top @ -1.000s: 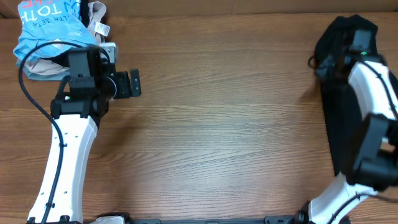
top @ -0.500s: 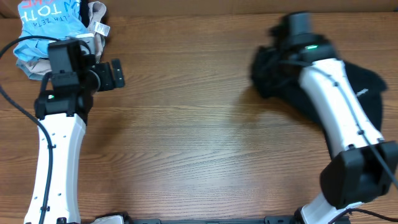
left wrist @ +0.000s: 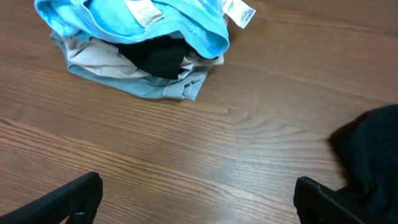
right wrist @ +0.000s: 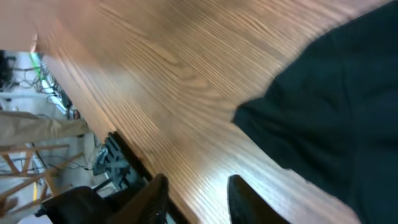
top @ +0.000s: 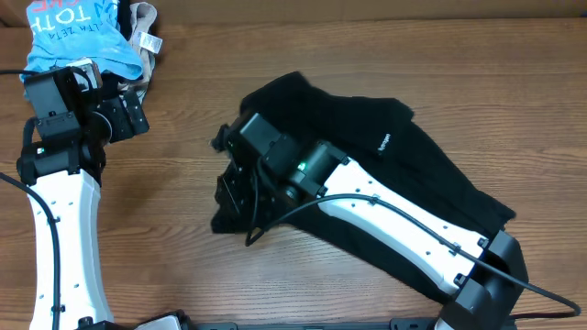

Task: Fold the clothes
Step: 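Grasp the black t-shirt with the right gripper and drag it to center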

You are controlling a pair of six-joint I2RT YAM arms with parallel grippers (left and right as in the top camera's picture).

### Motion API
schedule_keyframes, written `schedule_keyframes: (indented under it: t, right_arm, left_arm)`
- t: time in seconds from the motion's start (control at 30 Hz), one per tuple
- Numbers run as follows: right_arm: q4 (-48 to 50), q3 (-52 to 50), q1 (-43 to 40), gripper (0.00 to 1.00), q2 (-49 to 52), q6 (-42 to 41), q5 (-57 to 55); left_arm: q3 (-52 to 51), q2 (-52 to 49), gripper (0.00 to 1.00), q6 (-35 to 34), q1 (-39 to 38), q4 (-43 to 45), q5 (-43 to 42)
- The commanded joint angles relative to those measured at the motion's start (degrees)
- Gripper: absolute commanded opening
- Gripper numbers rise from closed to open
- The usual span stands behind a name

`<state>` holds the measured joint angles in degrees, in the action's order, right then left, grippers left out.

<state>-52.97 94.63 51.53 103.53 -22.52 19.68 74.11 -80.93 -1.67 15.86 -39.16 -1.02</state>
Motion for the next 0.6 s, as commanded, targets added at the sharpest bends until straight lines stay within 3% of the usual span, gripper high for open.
schedule_keyframes:
  t: [0.0,0.1,0.23,0.37,0.57]
  right_arm:
    - [-1.81,2.80,-5.60,0.43,-1.62,-0.26,-1.38]
    - [-4.37,2.91,-11.63,0.52,-2.51,-0.28,-5.16]
    - [-9.60,2.84,-24.72,0.64,-2.10,-0.28,-10.23]
    - [-11.15,2.43,-35.30,0.65,-0.76,-0.24,-8.48]
    - [-9.64,-3.32,-43.17,0.65,-0.52,-0.24,-8.04]
  left_arm:
    - [1.53,-0.33,1.00,1.75,0.20,-0.04,-0.35]
    - [1.51,-0.33,1.00,1.95,0.20,-0.31,-3.78]
    - [1.05,-0.42,1.00,1.95,-0.66,-1.77,-15.30]
    - [-0.09,-1.44,1.00,2.16,-3.74,-2.73,-15.93]
    - [-0.20,-6.27,1.00,3.02,-10.27,-3.91,-15.91]
